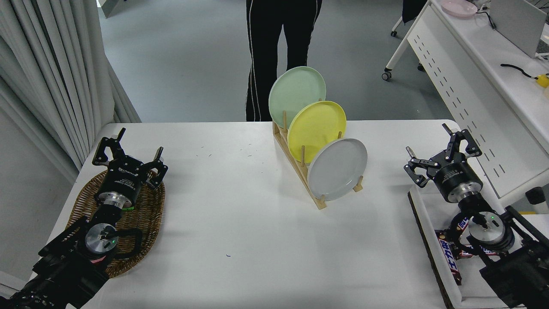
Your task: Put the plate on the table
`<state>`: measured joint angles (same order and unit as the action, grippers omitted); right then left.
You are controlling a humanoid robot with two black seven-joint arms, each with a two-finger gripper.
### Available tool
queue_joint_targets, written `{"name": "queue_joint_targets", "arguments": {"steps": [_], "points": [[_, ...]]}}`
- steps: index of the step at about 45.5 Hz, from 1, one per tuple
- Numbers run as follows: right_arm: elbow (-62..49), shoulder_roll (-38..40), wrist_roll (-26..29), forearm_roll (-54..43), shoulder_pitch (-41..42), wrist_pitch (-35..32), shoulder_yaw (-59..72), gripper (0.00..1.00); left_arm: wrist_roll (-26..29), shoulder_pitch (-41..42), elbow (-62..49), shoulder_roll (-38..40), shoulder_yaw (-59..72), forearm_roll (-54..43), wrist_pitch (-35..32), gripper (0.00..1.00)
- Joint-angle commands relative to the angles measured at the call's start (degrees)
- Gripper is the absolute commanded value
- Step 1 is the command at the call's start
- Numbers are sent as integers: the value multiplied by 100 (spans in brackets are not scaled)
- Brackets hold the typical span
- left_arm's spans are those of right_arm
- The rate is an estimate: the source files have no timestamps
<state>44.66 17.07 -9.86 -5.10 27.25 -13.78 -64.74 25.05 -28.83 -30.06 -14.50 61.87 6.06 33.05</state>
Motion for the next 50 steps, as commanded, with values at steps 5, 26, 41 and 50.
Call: {"name": "queue_joint_targets", "arguments": {"steps": [5,26,41,50], "points": [[8,-178,1,-9,105,7,14,99,0,0,0,0,0,0,0,100],[-10,-152,1,-9,78,16,22,99,0,0,0,0,0,0,0,100],[-581,-20,19,-9,781,192,31,99,0,0,0,0,0,0,0,100],[-862,410,19,-18,1308,420,1268,99,0,0,-9,0,0,0,0,100]]}}
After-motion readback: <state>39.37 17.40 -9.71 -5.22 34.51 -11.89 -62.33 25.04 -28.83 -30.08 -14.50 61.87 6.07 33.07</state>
